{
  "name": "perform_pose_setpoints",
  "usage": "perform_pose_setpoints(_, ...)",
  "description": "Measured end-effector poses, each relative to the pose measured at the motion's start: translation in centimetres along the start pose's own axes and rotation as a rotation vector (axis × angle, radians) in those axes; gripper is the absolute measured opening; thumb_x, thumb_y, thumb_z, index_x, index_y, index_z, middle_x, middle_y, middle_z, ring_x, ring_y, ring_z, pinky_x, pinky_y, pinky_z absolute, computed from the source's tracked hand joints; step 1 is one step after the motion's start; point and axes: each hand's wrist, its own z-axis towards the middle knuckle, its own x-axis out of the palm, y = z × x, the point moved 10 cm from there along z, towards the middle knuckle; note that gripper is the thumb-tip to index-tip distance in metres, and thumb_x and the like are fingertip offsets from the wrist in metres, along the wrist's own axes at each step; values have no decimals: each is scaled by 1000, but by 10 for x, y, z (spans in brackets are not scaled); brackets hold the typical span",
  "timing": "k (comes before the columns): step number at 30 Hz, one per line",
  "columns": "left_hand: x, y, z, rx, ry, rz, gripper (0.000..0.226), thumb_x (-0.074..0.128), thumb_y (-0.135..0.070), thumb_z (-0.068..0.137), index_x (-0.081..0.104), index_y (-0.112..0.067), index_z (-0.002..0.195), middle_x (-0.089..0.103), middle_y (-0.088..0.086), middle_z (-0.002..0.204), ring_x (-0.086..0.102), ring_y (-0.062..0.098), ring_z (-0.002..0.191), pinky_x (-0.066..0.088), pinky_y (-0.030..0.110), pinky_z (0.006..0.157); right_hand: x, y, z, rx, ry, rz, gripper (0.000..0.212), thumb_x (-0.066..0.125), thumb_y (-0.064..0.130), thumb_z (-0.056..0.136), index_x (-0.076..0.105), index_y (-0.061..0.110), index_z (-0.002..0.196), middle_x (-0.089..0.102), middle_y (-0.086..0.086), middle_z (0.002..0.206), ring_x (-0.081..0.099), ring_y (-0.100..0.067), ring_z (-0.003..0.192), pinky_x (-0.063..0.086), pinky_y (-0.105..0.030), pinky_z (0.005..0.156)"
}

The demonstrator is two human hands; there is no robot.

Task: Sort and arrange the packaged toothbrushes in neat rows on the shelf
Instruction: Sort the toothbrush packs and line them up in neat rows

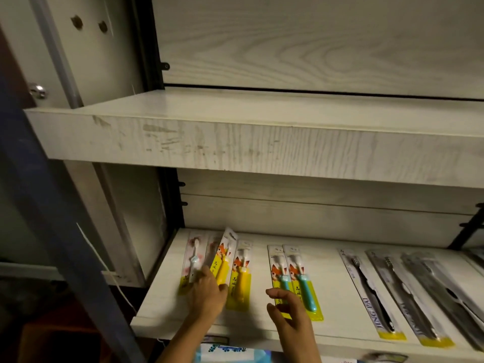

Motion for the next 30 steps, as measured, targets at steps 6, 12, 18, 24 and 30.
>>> perform_pose_setpoints(6,-16,-19,-40,105,89,-228,56,46,-42,92,27,-8,132,59,4,106,60,20,96,50,31,83,13,-13,14,135,35,127,19,61,14,88,59,28,100,64,4,104,63,-18,89,49,-21,66)
perform_pose_setpoints(12,-10,-59,-106,386,103,-97,98,32,-73,77,12,-6,147,41,7,143,50,19,123,39,21,98,22,-4,20,128,126,213,16,60,9,88,58,14,103,74,-5,80,69,-15,69,53,-25,61)
perform_pose_setpoints(18,-6,-52,-49,253,121,-205,10,46,-32,92,46,-24,95,54,-1,96,50,11,87,44,28,85,-7,-13,25,150,22,214,14,59,9,89,57,15,101,71,-6,85,67,-16,78,52,-18,59)
perform_pose_setpoints(24,19,-75,-8,234,100,270,49,49,-21,94,30,-4,136,42,14,139,38,26,129,33,30,104,-16,-15,22,135,29,180,13,58,10,89,57,14,101,70,-5,80,66,-14,73,51,-19,59)
perform_pose_setpoints(30,27,-63,3,21,188,140,57,55,-17,90,24,-7,136,22,22,147,24,36,137,30,38,110,-19,-18,19,141,27,185,16,59,8,88,58,17,102,71,-8,84,67,-14,76,51,-19,60)
